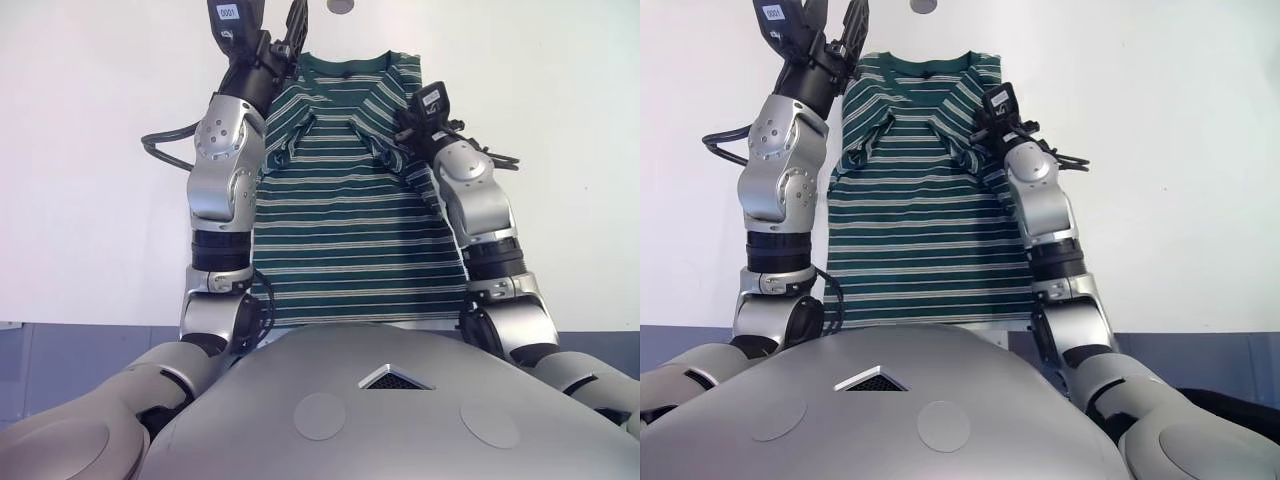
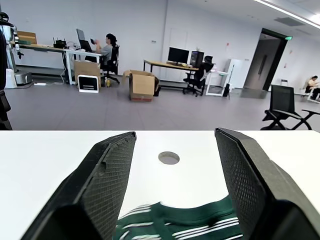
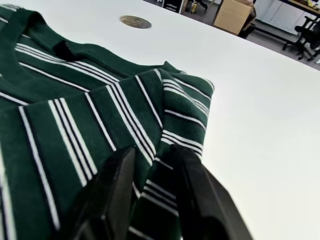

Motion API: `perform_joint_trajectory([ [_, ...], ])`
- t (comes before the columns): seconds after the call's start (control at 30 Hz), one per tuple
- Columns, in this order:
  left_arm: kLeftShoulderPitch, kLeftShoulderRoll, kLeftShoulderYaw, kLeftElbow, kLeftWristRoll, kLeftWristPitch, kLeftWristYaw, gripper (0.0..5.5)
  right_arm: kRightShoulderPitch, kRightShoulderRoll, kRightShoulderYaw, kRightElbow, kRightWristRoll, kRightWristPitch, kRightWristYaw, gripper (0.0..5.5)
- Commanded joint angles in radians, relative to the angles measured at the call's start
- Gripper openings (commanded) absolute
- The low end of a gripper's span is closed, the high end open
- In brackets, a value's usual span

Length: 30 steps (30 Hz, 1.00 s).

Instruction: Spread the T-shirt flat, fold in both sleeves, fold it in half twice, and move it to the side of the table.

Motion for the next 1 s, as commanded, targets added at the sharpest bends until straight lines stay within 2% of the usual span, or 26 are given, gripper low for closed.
perform_joint_trajectory([
  [0.03,0.012,0.002,0.0,-0.005,0.011,-0.002,0.005,2.91,0.016,-0.054,-0.023,0.008,-0.015,0.002,0.017,1.32],
  [0.17,0.011,-0.001,-0.001,-0.004,0.012,-0.003,0.008,2.91,-0.049,-0.071,0.006,0.109,-0.035,-0.145,0.043,1.32],
  [0.3,0.012,-0.006,-0.007,-0.008,0.011,-0.001,0.008,2.91,-0.202,-0.064,0.045,0.393,-0.084,-0.307,0.057,1.32],
  [0.4,0.004,-0.007,-0.011,-0.006,0.01,0.002,0.005,2.91,-0.299,-0.082,0.091,0.58,-0.15,-0.326,0.066,1.32],
  [0.57,0.01,-0.011,-0.006,-0.006,0.012,-0.005,0.012,2.91,-0.346,-0.119,0.071,0.649,-0.152,-0.373,0.089,1.32],
  [0.67,-0.001,-0.018,-0.009,0.002,0.012,-0.008,0.013,2.91,-0.43,-0.072,0.1,0.8,-0.169,-0.431,0.13,1.32],
  [0.8,-0.018,-0.026,-0.019,0.012,0.014,-0.011,0.004,2.91,-0.565,-0.006,0.117,0.999,-0.213,-0.503,0.035,1.32],
  [0.9,-0.016,-0.021,-0.02,0.009,0.012,-0.016,-0.005,2.91,-0.614,-0.018,0.059,1.0,-0.165,-0.571,0.02,1.32],
  [1.0,-0.012,-0.003,-0.019,-0.003,0.015,-0.027,-0.017,2.91,-0.598,-0.08,-0.02,0.794,-0.085,-0.611,0.083,1.32],
])
